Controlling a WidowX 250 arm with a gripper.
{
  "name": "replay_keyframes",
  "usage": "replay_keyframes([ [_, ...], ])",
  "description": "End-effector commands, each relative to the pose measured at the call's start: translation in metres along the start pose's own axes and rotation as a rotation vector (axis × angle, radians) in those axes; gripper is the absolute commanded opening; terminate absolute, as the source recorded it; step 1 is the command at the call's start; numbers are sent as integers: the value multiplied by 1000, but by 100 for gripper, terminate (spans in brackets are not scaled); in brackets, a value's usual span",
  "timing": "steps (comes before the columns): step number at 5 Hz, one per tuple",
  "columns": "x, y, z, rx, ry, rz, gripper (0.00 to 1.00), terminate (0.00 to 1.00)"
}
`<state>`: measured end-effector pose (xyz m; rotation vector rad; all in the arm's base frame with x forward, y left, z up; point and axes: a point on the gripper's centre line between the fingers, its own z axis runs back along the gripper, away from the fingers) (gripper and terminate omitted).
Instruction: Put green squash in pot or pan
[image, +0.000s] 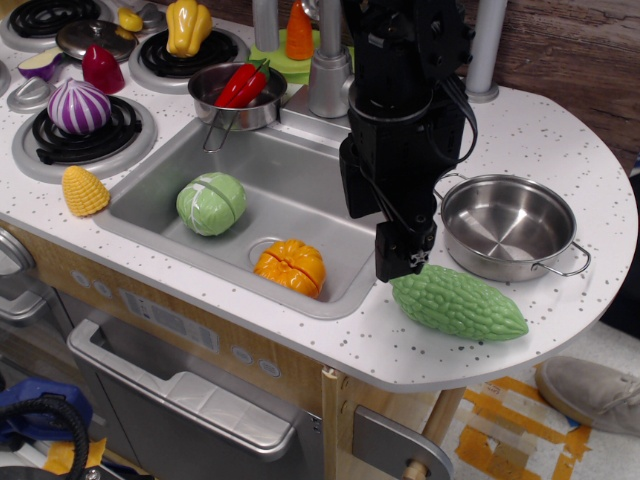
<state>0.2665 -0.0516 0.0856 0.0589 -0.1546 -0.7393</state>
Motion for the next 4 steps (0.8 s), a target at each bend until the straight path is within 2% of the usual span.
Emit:
replay_keyframes([
  [1,0,0,0,0,0,0,100,0],
  [3,25,10,-6,65,-39,-258,100,0],
  [4,34,11,-12,73,-30,-400,100,0],
])
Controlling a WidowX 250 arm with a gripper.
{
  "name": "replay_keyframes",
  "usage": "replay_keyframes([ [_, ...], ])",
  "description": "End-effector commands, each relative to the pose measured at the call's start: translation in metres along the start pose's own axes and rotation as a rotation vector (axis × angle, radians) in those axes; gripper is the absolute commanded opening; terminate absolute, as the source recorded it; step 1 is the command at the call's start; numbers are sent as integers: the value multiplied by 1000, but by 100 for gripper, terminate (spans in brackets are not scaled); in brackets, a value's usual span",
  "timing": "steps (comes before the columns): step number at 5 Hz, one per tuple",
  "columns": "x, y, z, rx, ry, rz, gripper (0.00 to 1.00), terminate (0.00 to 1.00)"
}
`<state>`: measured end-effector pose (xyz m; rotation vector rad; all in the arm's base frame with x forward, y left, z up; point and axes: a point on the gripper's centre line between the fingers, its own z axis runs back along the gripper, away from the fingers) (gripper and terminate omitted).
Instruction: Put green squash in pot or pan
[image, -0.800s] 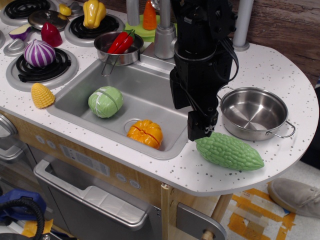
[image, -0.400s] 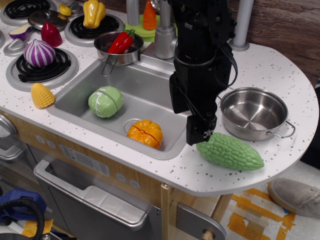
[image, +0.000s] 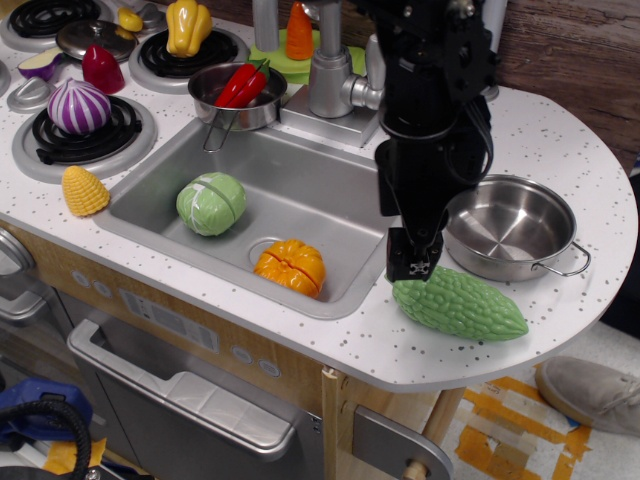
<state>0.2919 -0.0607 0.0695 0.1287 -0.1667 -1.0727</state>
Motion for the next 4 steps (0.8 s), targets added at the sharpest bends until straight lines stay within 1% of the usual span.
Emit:
replay_keyframes([
  [1,13,5,-6,-6,-51,-118,100,0],
  [2,15,-1,-15,-29,-84,-99,100,0],
  [3,19,-9,-25,-36,-109,-86,100,0],
  [4,18,-10,-31,-47,-128,-89,100,0],
])
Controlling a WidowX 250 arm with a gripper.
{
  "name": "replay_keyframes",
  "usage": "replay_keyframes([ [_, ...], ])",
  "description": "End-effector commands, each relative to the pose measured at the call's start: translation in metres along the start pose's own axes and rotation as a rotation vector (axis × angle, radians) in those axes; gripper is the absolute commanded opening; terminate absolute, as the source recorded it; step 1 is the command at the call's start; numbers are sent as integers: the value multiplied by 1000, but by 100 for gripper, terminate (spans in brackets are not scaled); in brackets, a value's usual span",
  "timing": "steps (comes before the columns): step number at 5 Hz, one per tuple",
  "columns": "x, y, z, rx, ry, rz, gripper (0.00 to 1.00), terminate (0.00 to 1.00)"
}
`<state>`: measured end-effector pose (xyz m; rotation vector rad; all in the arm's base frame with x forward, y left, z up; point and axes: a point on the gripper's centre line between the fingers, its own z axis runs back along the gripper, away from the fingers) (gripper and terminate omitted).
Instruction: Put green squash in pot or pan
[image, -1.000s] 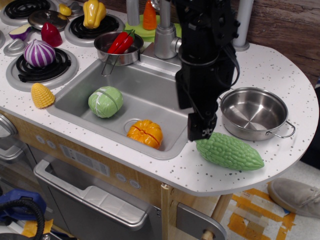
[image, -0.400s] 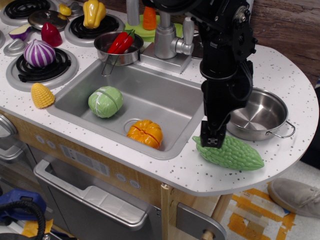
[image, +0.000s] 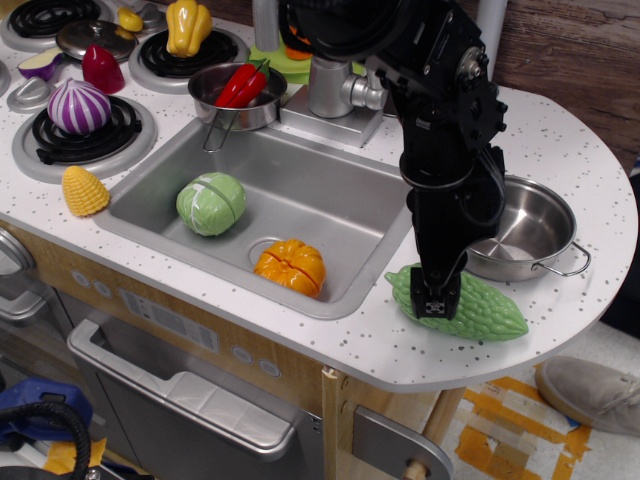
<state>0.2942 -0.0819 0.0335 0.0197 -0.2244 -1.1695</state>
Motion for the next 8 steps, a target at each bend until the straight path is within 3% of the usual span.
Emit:
replay_keyframes([
  [1,2,1,-4,41,-24,-4,100,0],
  [3,0,-1,-19,61,-58,19,100,0],
  [4,2,0,-16,67,-52,15,0,0],
  [5,8,3,8,65,-32,19,0,0],
  [6,11,16,33,112,-43,50,0,0],
  [7,8,36,61,161,-12,45,0,0],
  [8,7,64,68,239,34,29,0,0],
])
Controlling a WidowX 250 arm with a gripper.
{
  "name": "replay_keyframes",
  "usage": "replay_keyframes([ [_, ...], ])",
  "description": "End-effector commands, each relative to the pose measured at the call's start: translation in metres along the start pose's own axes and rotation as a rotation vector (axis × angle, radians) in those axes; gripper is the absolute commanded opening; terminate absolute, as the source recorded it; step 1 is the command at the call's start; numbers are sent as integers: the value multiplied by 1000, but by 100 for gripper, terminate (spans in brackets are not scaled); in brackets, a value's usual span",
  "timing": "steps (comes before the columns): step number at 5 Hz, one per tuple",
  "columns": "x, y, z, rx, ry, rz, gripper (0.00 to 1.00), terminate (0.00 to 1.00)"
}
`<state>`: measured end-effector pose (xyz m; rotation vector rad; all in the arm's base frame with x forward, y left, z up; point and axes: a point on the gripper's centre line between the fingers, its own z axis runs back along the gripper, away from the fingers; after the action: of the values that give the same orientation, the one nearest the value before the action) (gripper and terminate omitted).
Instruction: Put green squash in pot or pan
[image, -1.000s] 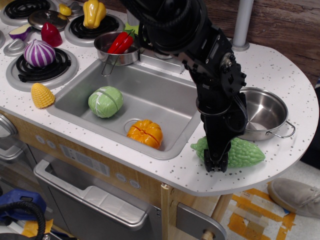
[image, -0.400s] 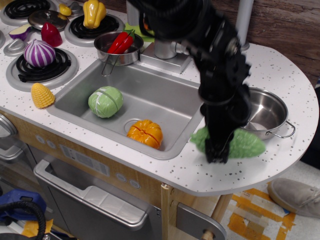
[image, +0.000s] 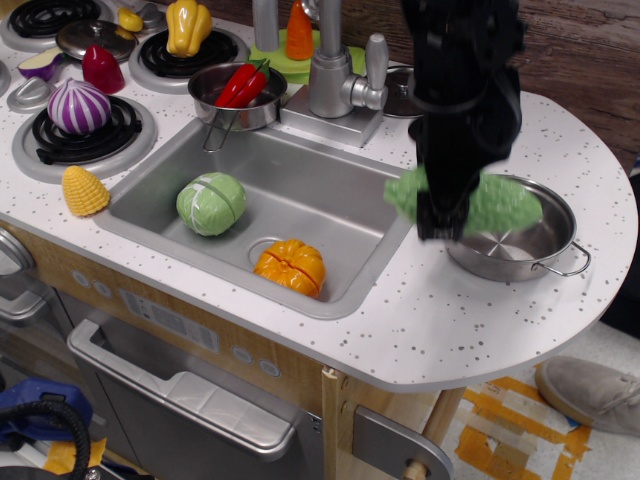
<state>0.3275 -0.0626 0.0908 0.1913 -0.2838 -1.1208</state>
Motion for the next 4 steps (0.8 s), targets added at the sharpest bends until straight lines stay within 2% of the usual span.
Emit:
replay_keyframes([
  [1,2,39,-4,117,-31,-10,0,0],
  [2,10,41,-19,137,-58,-16,100,0],
  [4,12,41,-32,127,-97,-21,100,0],
])
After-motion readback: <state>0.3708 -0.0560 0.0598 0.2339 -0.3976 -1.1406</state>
